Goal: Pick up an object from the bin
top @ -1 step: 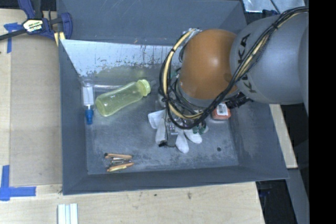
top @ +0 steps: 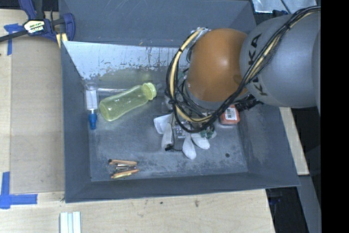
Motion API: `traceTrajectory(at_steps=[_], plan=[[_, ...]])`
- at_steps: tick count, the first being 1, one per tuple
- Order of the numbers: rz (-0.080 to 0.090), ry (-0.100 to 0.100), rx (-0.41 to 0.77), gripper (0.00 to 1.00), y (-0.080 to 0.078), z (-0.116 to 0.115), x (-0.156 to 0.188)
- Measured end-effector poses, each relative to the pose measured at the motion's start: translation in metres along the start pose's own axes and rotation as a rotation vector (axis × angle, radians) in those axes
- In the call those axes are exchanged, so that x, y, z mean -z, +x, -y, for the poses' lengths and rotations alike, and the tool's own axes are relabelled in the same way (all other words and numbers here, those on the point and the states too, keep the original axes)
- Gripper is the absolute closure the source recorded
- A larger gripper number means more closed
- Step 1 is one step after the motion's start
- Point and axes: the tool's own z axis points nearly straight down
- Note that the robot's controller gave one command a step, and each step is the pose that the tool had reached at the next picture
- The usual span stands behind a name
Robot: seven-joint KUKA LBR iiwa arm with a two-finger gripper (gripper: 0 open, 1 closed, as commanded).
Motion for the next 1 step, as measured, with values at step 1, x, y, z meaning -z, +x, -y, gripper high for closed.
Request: traceTrajectory(at_steps=[1], plan=[[0.004,-0.003,-0.078,0.00,-0.0079,0.0120,-0.0136]])
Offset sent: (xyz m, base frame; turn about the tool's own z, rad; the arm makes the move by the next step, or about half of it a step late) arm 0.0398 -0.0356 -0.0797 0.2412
